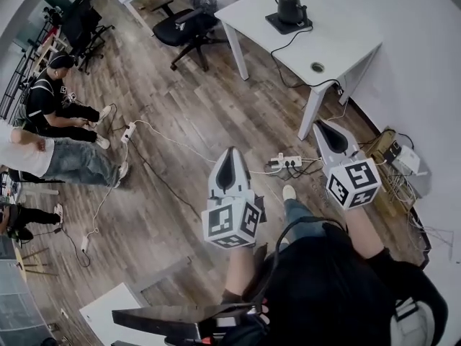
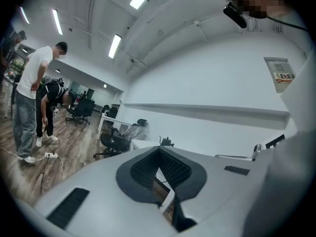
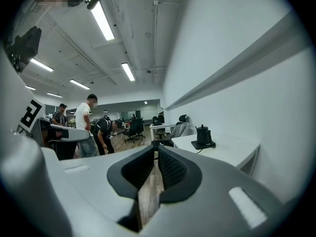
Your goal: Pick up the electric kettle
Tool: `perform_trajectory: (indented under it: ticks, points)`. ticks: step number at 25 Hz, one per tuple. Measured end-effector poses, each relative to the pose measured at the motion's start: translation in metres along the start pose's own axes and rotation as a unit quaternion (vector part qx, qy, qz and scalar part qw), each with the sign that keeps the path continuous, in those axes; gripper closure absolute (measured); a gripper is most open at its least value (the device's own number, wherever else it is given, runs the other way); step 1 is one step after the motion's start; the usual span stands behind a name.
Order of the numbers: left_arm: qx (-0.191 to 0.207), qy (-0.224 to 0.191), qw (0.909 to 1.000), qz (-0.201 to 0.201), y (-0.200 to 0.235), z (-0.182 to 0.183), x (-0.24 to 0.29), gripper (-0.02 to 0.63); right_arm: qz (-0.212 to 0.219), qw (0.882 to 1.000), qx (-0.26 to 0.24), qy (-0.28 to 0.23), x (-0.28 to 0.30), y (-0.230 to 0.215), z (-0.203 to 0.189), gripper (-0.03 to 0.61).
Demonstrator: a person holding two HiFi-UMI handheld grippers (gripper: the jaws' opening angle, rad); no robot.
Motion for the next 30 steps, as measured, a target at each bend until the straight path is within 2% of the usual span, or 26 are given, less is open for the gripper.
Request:
perform_trajectory:
  ticks: [9, 18, 24, 30]
  points:
    - [0.002, -0.017, 0.9998, 0.006, -0.003, 0.034, 0.11, 0.614, 0.015, 1.0, -0.006, 0.001, 0.093, -0.062, 0.034, 0.575]
    - [-0.003, -0.014, 0.9996, 0.024, 0.005, 0.031, 0.158, 0.614, 0.028, 1.0, -0.004, 0.006, 0.139, -0.092, 0.035, 0.575]
    - [0.0, -0.012, 0.9998, 0.015, 0.025, 0.042, 0.195, 0.614, 0.017, 1.0, -0.004, 0.005, 0.18, -0.099, 0.043, 0.575]
    - [0.002, -0.015, 0.9999, -0.007, 0.07, 0.066, 0.253, 0.614, -0.009, 1.0, -0.009, -0.004, 0.247, -0.098, 0.057, 0.575]
Point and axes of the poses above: the fingertips, and each gripper's own axes: x forward along the fingers, y to its left, z out of its top, the point moved 1 cm from there along -x, backward along the fingers
